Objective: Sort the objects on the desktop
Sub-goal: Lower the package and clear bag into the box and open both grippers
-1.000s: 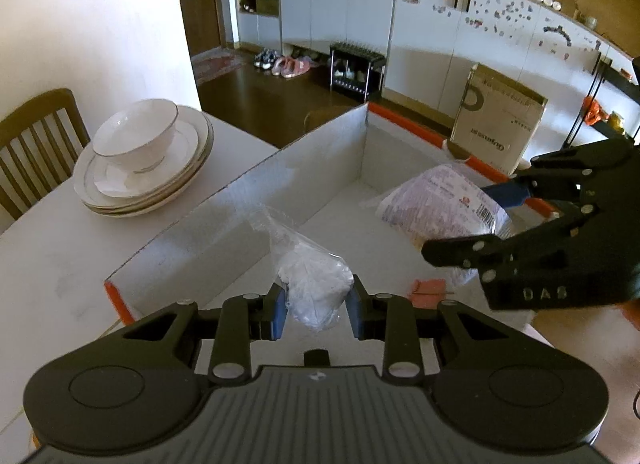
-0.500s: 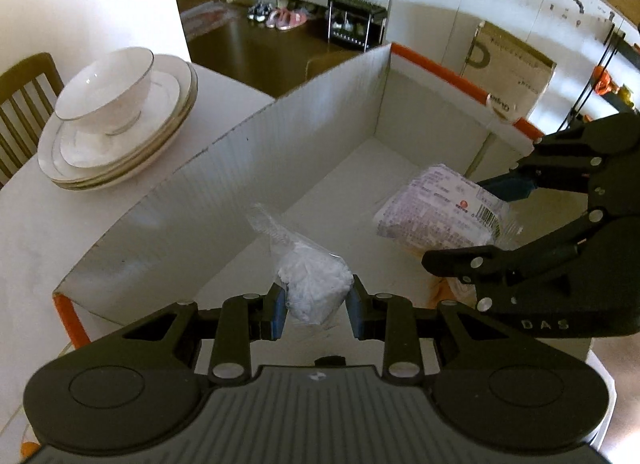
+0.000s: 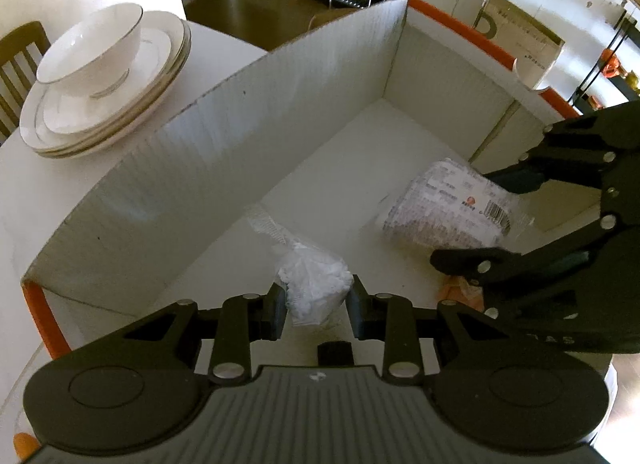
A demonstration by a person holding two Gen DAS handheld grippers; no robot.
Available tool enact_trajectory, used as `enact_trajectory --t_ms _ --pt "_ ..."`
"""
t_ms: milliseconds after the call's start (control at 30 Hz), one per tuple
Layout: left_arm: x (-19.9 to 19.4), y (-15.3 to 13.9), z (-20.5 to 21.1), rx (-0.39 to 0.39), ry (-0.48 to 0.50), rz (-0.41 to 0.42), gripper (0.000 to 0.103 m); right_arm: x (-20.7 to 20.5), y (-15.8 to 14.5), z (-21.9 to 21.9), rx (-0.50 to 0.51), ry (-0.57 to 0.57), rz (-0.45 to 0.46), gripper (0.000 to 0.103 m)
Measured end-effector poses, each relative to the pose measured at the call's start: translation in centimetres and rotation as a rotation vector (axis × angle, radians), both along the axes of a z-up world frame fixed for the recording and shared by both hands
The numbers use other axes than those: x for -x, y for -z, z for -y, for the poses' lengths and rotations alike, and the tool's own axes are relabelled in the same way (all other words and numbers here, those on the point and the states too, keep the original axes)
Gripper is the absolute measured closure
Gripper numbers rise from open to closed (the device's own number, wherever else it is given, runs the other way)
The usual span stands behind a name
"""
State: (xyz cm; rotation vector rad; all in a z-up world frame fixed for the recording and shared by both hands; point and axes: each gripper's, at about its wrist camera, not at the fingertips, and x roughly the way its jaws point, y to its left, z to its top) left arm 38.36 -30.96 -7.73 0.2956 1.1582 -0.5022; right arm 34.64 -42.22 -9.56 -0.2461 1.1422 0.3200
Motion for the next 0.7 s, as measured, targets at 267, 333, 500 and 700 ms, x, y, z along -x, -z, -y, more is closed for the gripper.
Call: enact_trajectory --t_ms 267,333,500,700 --pt "0.0 0.2 0.4 -0.035 -0.001 -0.027 0.074 0.2 -0.5 0.5 -0.001 -0.013 0.008 0.045" --pt "0.2 0.1 0.3 -0.032 0.006 -0.024 0.073 0.5 -0.8 0.6 -0.006 -0.025 0.021 0.042" --pt "0.8 -0.3 0.1 -0.027 0.004 -0.010 0.053 1.3 -1.8 1.2 -0.022 -0.037 0.047 0.040" --pt "1.6 -1.7 0.0 0.006 0.009 0.032 0.032 2.5 -3.4 2.3 -0.065 -0.033 0.078 0.037"
